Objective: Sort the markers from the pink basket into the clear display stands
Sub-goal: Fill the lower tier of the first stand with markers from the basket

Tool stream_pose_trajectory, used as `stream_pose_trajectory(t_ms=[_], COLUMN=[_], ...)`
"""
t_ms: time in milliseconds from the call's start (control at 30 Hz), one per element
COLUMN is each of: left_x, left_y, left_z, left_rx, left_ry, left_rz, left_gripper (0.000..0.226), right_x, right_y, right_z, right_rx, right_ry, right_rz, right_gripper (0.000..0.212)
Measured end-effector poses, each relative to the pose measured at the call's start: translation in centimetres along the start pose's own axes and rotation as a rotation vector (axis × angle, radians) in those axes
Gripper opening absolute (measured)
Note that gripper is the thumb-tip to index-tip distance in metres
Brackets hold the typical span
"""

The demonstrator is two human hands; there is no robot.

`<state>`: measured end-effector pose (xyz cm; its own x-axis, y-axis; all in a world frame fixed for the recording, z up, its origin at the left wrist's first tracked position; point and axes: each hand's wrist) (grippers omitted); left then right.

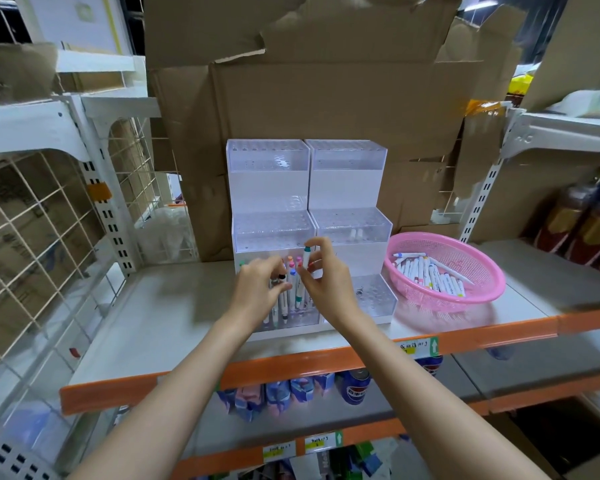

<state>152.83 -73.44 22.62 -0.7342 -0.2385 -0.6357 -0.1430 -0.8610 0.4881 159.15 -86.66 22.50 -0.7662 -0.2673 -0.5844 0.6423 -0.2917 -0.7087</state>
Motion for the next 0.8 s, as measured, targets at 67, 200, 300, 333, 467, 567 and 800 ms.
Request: stream_pose_trajectory(t_ms=[67, 200, 300, 333, 467, 567, 800], left_x=[-0.1, -0.1, 0.1, 0.2, 0.3, 0.6, 1.3], left_y=[0.0, -0.1, -0.2, -0.2, -0.6, -0.9, -1.5], left_z=[0.1, 0.0, -0.2, -0.2, -0.2, 0.3, 1.4], left_rx=[-0.027, -0.103, -0.124, -0.134, -0.172, -0.19, -0.216], left_ry=[0.003, -0.033, -0.014, -0.006, 0.008, -0.025, -0.083], left_rz=[-0.014, -0.023, -0.009, -0.014, -0.066, -0.104, -0.101], left_gripper=[0.022, 0.016, 0.014, 0.013, 0.013, 0.011, 0.033], right_x=[0.0, 0.1, 0.2, 0.2, 0.1, 0.0, 0.0], right_y=[-0.1, -0.1, 0.1, 0.3, 0.7, 0.8, 0.4], right_z=[0.0, 0.0, -0.1, -0.1, 0.1, 0.1, -0.4], right_rx=[-0.013, -0.011, -0.001, 0.0, 0.005, 0.0, -0.013], right_ry=[0.002, -0.011, -0.008, -0.004, 0.032, 0.032, 0.005], right_rz=[-0.003, -0.012, -0.007, -0.005, -0.009, -0.025, -0.029], right_gripper=[0.032, 0.033, 0.034, 0.034, 0.033, 0.033, 0.031])
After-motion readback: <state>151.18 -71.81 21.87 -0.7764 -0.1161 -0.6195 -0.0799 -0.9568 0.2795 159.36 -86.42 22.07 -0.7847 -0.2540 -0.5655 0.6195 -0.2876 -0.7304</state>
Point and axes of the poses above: each hand's wrist, its own x-axis away from the middle knuckle, its own z-axis out of the back of the hand, y = z × x, and after that the axes turned 7 degrees about y, right-handed
